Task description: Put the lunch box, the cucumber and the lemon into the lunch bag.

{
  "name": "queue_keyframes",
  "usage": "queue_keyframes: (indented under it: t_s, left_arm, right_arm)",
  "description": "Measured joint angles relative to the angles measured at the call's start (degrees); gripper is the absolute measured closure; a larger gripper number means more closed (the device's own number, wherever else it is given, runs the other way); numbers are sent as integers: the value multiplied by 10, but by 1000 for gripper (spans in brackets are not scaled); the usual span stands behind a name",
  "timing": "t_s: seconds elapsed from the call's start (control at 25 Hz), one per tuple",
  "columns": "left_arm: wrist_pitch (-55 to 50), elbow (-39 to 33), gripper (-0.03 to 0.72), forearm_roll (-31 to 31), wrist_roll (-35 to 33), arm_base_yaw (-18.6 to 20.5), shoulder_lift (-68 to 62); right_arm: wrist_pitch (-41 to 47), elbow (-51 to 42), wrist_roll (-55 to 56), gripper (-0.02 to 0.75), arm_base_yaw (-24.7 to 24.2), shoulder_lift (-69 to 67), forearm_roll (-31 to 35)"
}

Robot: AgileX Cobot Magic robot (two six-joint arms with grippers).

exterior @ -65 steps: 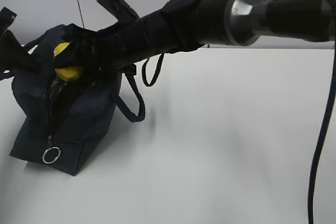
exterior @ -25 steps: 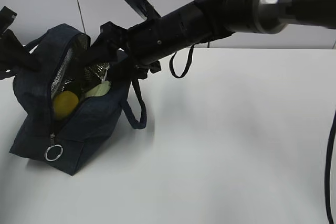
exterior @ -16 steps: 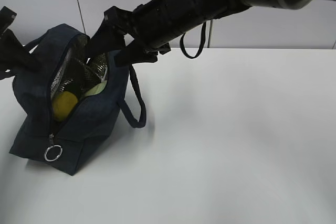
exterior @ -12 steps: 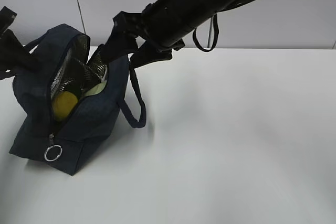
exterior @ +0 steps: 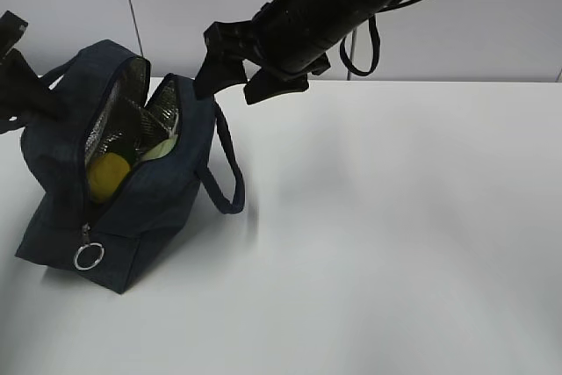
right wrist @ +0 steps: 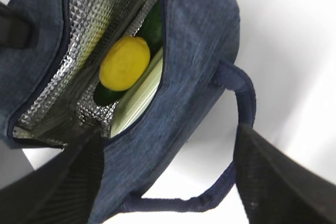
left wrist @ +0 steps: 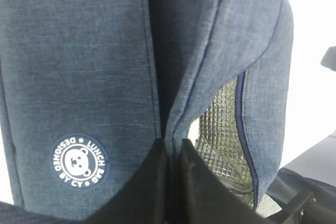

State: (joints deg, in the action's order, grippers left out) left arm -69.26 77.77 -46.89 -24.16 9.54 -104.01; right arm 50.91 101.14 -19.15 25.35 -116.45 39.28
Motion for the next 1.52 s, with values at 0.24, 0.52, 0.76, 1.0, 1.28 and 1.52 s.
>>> queue_keyframes:
  t_s: [0.24,0.52,0.76,1.0,1.28,1.52]
  left_arm:
    - [0,0,694,0,0,0,0]
    - [0,0,694,0,0,0,0]
    - [0,0,694,-1,-3,0,0]
    - [0,0,694,-1,-3,0,0]
    - [0,0,694,-1,-4,0,0]
    - [0,0,695,-1,-4,0,0]
  right_arm:
    - [-40,0,0,164,0,0,-1]
    - [-44,1,1,164,0,-34,35]
    - [-43,1,2,164,0,-63,51]
    - [-19,1,2,164,0,-89,76]
    - [-9,1,0,164,0,-94,115]
    - [5,1,-8,171,0,-94,122]
